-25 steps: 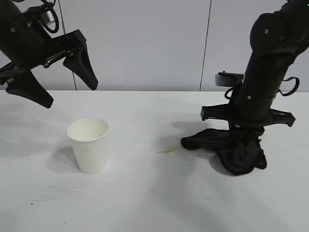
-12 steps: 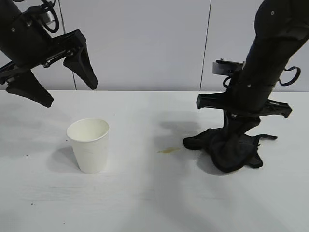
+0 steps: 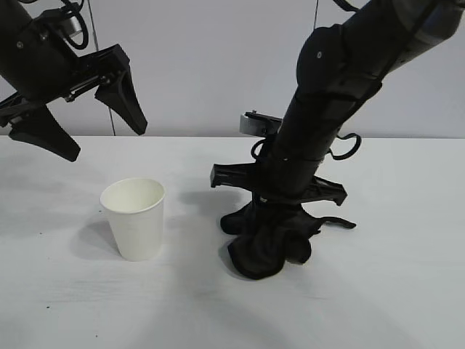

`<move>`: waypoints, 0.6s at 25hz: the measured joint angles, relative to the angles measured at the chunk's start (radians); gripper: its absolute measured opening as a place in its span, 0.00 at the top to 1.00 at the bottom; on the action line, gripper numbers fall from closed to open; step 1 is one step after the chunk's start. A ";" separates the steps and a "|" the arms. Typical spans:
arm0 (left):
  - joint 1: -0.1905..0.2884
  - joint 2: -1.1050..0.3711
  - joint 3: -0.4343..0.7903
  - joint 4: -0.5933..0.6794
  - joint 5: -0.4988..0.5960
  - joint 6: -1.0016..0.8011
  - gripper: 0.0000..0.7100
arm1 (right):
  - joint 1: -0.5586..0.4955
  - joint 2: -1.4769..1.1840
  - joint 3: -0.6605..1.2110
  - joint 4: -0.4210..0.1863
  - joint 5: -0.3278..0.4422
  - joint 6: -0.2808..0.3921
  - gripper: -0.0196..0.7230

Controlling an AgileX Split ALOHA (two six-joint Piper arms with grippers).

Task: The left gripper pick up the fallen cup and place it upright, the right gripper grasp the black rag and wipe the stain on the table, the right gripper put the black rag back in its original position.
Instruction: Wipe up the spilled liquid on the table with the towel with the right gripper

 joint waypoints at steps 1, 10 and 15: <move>0.000 0.000 0.000 0.000 0.000 0.000 0.02 | 0.004 0.018 -0.032 0.000 0.007 0.000 0.93; 0.000 0.000 0.000 0.021 0.001 0.000 0.02 | 0.003 0.090 -0.151 -0.050 0.027 0.064 0.93; 0.004 0.000 0.000 0.026 0.007 0.000 0.02 | -0.029 0.086 -0.154 -0.137 0.030 0.132 0.93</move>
